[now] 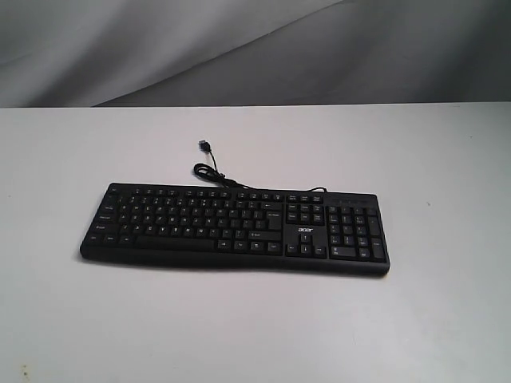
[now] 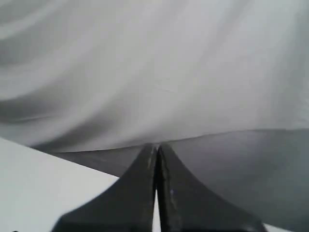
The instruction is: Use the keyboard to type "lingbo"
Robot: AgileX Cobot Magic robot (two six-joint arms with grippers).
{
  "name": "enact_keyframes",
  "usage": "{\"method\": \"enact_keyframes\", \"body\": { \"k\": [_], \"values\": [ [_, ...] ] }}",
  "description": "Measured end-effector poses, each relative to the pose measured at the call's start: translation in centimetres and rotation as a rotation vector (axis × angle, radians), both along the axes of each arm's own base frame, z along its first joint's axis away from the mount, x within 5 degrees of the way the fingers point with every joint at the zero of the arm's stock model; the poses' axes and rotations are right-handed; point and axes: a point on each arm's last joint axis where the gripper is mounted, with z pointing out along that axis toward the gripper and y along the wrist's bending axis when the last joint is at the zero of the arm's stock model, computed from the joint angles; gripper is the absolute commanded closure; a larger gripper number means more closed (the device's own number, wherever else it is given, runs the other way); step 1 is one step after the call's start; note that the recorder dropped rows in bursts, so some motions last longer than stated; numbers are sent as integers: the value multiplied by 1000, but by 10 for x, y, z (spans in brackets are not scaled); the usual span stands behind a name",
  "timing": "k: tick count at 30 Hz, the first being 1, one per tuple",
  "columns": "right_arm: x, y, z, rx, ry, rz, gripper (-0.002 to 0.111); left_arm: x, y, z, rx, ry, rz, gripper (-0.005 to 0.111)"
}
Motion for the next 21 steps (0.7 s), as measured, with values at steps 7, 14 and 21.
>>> {"method": "enact_keyframes", "body": {
  "k": [7,14,21],
  "values": [
    [-52,-75,-57,88,50,-303,108,0,0,0,0,0,0,106],
    [-126,-99,-94,24,-84,-476,108,0,0,0,0,0,0,106],
    [-164,-98,-128,96,-166,-502,108,0,0,0,0,0,0,106]
  ]
}}
